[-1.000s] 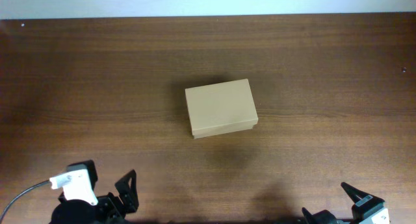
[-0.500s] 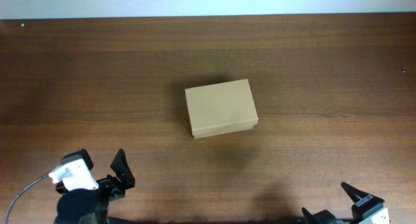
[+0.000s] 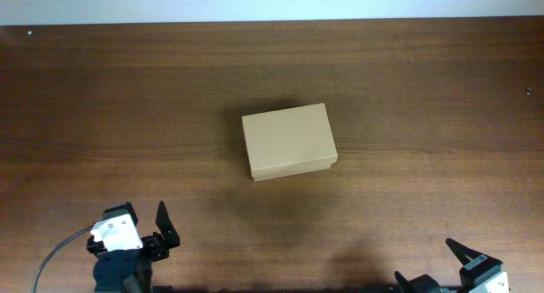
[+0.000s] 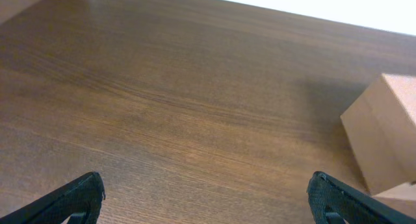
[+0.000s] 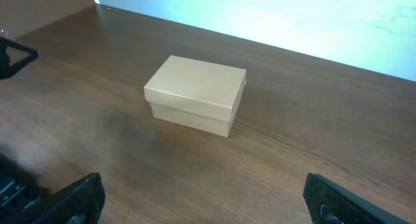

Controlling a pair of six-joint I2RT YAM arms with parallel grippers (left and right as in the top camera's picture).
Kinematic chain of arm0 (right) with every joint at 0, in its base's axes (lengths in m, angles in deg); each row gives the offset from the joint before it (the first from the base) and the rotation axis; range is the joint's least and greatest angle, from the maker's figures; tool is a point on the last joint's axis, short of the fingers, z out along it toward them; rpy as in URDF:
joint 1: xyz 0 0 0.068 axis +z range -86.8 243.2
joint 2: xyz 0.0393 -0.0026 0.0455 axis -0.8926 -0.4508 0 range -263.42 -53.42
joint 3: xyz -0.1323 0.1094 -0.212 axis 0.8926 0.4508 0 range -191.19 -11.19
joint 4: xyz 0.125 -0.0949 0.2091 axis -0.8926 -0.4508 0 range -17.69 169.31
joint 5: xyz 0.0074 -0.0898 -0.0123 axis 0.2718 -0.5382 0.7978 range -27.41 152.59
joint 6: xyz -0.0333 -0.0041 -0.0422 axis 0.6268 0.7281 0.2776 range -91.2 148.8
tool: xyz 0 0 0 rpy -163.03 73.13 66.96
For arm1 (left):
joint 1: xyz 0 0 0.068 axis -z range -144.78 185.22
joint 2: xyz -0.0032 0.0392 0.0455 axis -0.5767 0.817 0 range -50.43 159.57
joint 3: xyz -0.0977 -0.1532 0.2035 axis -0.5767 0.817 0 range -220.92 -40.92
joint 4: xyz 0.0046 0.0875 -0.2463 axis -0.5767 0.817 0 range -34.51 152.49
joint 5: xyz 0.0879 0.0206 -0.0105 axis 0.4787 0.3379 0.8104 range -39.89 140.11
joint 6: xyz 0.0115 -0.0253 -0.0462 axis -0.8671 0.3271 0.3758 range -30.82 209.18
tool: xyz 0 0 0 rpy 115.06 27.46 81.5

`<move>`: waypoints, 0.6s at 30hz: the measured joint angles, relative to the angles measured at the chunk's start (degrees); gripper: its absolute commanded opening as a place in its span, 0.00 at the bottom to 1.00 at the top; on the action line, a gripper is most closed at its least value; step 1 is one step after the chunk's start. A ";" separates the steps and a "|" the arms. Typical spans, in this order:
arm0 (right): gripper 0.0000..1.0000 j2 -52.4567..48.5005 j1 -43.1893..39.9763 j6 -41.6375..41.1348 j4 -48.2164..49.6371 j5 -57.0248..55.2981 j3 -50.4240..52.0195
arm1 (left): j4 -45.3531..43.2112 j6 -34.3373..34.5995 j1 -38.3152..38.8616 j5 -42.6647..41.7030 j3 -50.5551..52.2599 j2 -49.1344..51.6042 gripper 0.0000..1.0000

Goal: Pack container

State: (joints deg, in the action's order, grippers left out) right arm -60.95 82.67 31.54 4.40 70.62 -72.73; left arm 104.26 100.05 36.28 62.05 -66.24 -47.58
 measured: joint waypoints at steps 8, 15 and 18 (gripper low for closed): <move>0.99 0.00 0.00 0.00 0.00 0.00 0.00 | -0.20 -5.95 -0.24 -1.05 4.74 -1.75 1.00; 0.99 0.00 0.00 0.00 0.00 0.00 0.00 | -0.22 -8.76 -0.24 -1.05 8.85 -1.75 1.00; 0.99 0.00 0.00 0.00 0.00 0.00 0.00 | -0.22 -9.27 -0.24 -1.05 10.10 -1.75 0.99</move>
State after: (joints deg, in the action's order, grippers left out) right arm -60.95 82.67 31.54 4.40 70.62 -72.73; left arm 104.04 90.78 36.04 61.00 -56.15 -49.33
